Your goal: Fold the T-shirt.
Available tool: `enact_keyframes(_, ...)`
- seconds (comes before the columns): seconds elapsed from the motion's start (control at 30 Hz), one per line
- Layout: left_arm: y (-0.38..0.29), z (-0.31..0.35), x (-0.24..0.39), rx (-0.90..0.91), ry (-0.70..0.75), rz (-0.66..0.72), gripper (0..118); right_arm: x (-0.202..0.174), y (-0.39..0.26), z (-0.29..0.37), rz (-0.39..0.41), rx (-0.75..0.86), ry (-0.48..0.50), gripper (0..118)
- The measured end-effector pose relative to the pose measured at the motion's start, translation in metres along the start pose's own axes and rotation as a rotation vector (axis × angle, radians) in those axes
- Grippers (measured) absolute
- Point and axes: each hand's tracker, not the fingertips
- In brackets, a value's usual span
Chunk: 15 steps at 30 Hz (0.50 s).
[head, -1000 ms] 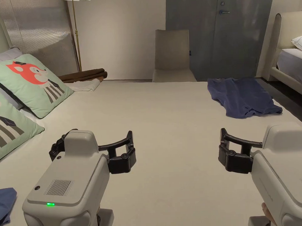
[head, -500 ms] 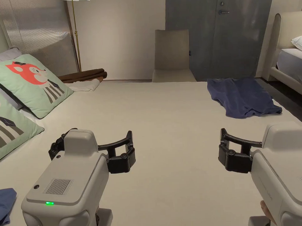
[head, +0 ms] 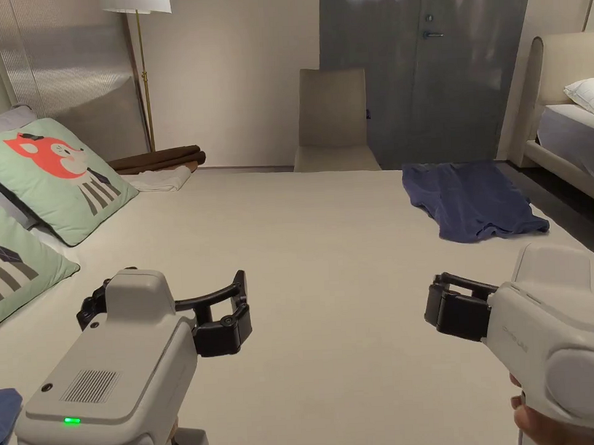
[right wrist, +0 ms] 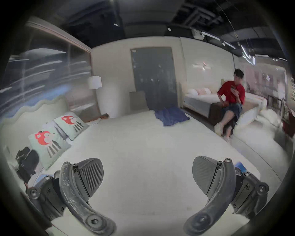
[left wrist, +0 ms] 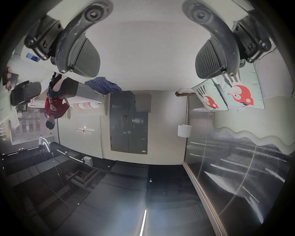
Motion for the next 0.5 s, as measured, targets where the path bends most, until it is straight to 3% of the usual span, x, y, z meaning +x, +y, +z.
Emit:
enact_keyframes(0.13,0.001,0.000,0.000,0.003,-0.003,0.002,116,-0.003,0.008,-0.007,-0.028,-0.082,-0.065,112)
enact_keyframes(0.37,0.002,-0.002,0.001,0.007,-0.007,-0.005,116,-0.002,0.006,-0.015,-0.048,-0.111,-0.010,112)
enact_keyframes(0.5,0.003,-0.003,0.000,0.010,-0.007,-0.005,116,-0.002,0.003,-0.021,-0.005,-0.082,-0.015,112)
